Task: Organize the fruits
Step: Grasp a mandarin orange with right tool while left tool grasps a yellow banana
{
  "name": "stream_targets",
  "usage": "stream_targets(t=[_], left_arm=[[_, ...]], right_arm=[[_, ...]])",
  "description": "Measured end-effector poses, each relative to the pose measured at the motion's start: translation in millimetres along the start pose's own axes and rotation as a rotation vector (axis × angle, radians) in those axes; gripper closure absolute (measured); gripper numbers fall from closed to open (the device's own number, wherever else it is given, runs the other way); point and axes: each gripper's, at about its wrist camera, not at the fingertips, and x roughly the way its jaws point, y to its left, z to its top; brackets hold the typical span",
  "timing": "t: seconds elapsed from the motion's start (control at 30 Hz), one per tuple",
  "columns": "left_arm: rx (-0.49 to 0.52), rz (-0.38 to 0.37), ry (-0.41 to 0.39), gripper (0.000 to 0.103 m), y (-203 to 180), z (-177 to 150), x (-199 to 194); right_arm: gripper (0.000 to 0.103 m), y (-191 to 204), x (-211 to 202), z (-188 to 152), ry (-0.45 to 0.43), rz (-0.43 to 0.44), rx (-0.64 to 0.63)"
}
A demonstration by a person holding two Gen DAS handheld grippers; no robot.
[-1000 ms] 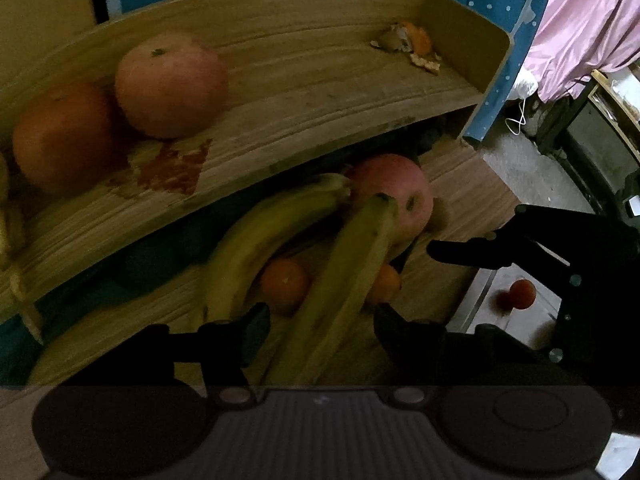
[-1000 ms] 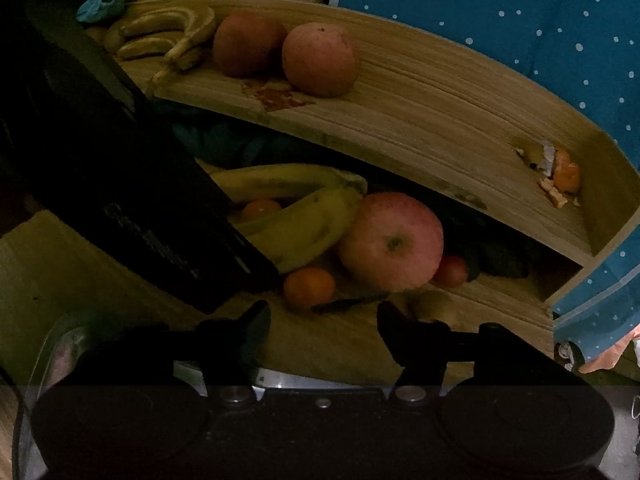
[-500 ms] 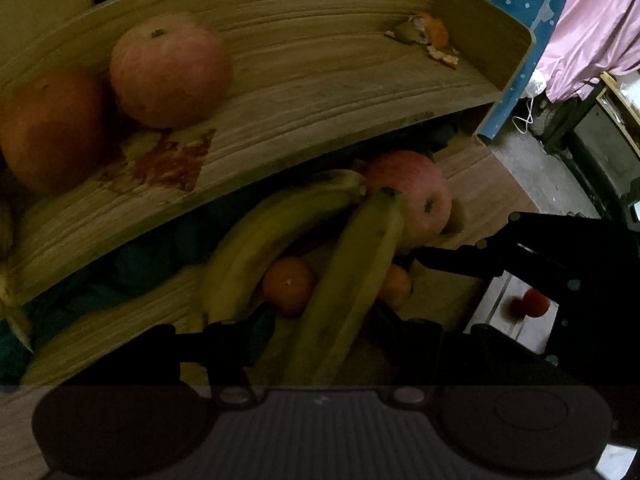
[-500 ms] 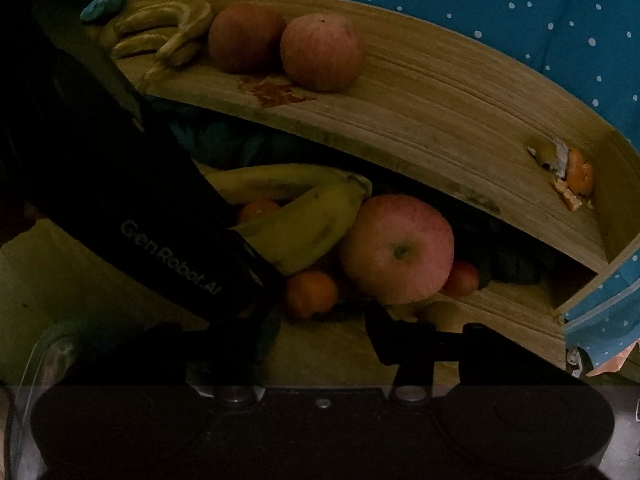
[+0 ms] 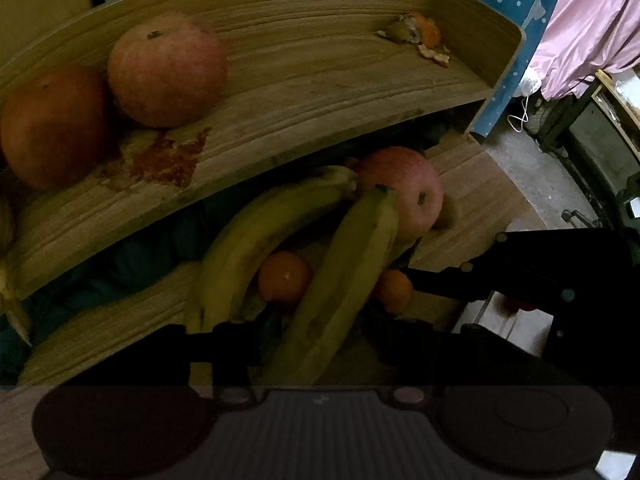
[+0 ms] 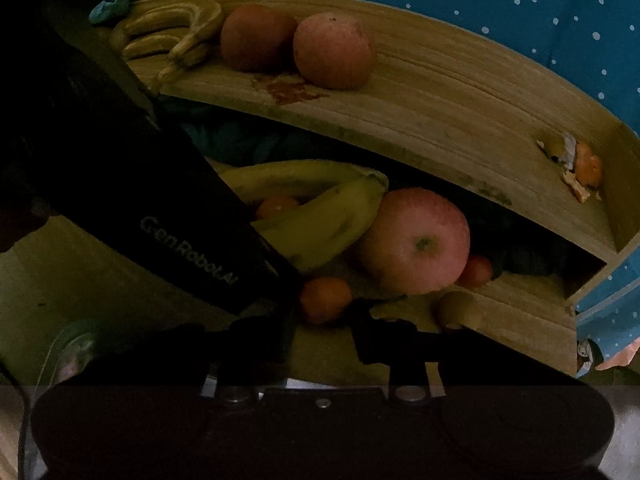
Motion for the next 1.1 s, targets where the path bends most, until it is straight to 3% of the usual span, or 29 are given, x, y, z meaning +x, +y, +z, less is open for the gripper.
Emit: stream_targets(t=[0.4,0.77,1.1], left_arm=[[0.047,0.004,0.032,0.062,-8.7,3.3,11.3],[0.001,0.009,0.057,0.067,2.8,-15.8,-3.5],[-0.085,0.019,0.050,0.069,30.2,-42.1,-34.9]], right_arm=[[0.073,3.4,0.1,-5.1,0.003,-0.036,0.053],[0.073,14.2,-7.3,-12.7,-0.008,-0.053,0.098],[0.073,50.6,-22.3,-9.5,-0.052,-0.050,0.115]])
